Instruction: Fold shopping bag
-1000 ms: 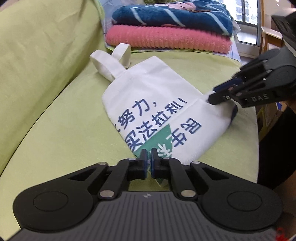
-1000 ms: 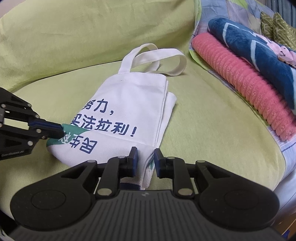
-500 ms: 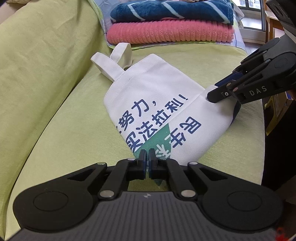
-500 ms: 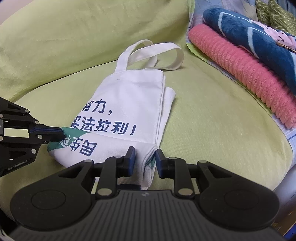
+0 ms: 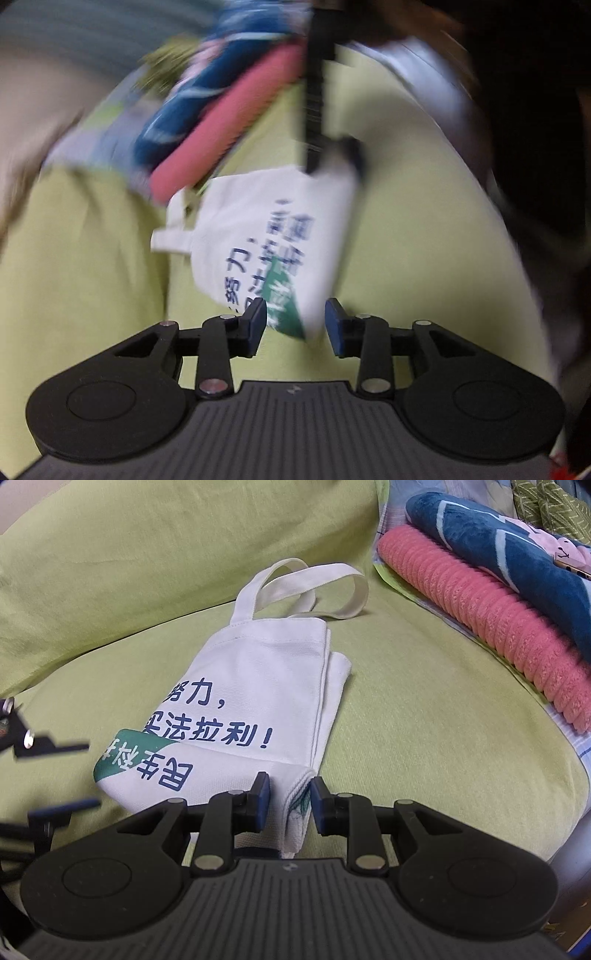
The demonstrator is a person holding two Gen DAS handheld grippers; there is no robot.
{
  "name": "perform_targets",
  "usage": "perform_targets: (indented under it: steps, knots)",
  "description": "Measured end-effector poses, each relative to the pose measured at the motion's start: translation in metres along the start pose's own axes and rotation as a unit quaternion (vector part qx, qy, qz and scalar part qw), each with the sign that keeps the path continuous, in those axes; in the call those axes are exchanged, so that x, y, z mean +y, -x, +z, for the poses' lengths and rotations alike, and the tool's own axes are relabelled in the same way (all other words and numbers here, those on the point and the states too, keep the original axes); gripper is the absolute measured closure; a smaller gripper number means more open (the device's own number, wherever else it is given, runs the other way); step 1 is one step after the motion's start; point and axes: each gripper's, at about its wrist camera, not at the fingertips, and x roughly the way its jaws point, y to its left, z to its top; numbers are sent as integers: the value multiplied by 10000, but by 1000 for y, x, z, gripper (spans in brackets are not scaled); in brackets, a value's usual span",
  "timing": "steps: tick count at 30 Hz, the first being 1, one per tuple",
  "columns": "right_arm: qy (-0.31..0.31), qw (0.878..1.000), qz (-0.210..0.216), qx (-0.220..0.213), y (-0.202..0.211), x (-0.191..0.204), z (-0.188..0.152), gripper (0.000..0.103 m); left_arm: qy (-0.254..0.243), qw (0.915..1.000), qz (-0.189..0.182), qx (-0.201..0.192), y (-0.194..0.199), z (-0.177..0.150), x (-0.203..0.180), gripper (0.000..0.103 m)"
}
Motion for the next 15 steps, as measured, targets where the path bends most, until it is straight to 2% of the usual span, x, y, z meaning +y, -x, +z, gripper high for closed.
perform_targets:
  steps: [5,8,15]
  knots:
    - [-4,10000,54,-10,0,-2,0,81,-1241,9909,513,105,-25,-9,-25,60]
    - [-35,9999,112,7,-1,-4,0,81,-1425,9885,515,-3,-37,-12,-26,62]
    - [-76,9996,260,29,-2,-8,3,78,-1181,9910,-631,-40,-49,-9,16,62]
